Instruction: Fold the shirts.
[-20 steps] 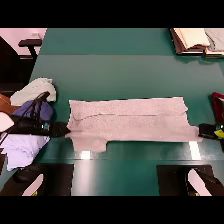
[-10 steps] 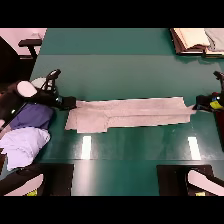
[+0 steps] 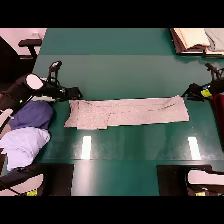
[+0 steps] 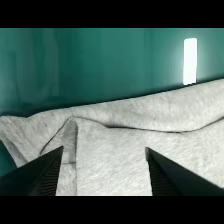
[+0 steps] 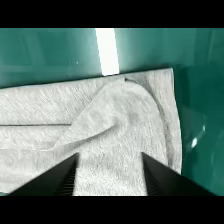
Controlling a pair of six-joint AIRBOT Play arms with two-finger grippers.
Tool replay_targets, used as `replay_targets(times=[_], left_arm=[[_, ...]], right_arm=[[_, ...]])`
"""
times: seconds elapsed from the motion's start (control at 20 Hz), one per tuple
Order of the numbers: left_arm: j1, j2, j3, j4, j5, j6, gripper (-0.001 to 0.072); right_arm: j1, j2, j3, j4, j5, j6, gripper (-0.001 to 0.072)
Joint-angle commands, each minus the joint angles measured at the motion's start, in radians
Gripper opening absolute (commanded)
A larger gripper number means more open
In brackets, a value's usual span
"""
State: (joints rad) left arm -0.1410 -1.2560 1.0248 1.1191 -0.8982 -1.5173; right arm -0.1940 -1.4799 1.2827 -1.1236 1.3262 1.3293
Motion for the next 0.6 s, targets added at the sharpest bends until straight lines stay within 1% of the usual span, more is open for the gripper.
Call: replay_targets(times=[0.0,0.05,0.1,0.15,0.3,0.4,0.45,0.55], left_arm=[[0.0,-0.004,0.048,-0.001,-0.073,-0.001,0.0557],[0.0,-0.004,0.053,-0.006,-0.087,-0.001,0.0286],[0.0,-0.004,0.052,-0.02,-0.086,0.0,0.0072],[0.0,-0.004,0.052,-0.036,-0.08,0.0,0.003],[-0.014,-0.004,0.052,-0.108,-0.063,-0.001,0.0029],[-0.048,-0.005,0.052,-0.134,-0.027,-0.001,0.002],[-0.072,-0.005,0.052,-0.135,-0.011,-0.002,0.002],[-0.133,-0.005,0.052,-0.135,0.048,-0.02,0.002]], right_arm=[[-0.092,-0.015,-0.01,0.07,0.065,-0.068,0.0597],[-0.128,-0.015,-0.035,0.073,0.075,-0.071,0.0605],[-0.167,-0.016,-0.068,0.084,0.076,-0.09,0.0606],[-0.195,-0.016,-0.1,0.085,0.066,-0.105,0.0605],[-0.233,-0.05,-0.185,0.089,0.042,-0.138,0.0594],[-0.227,-0.097,-0.214,0.164,0.036,-0.172,0.0592],[-0.216,-0.119,-0.217,0.209,0.024,-0.179,0.056],[-0.179,-0.146,-0.216,0.261,0.002,-0.183,0.0421]])
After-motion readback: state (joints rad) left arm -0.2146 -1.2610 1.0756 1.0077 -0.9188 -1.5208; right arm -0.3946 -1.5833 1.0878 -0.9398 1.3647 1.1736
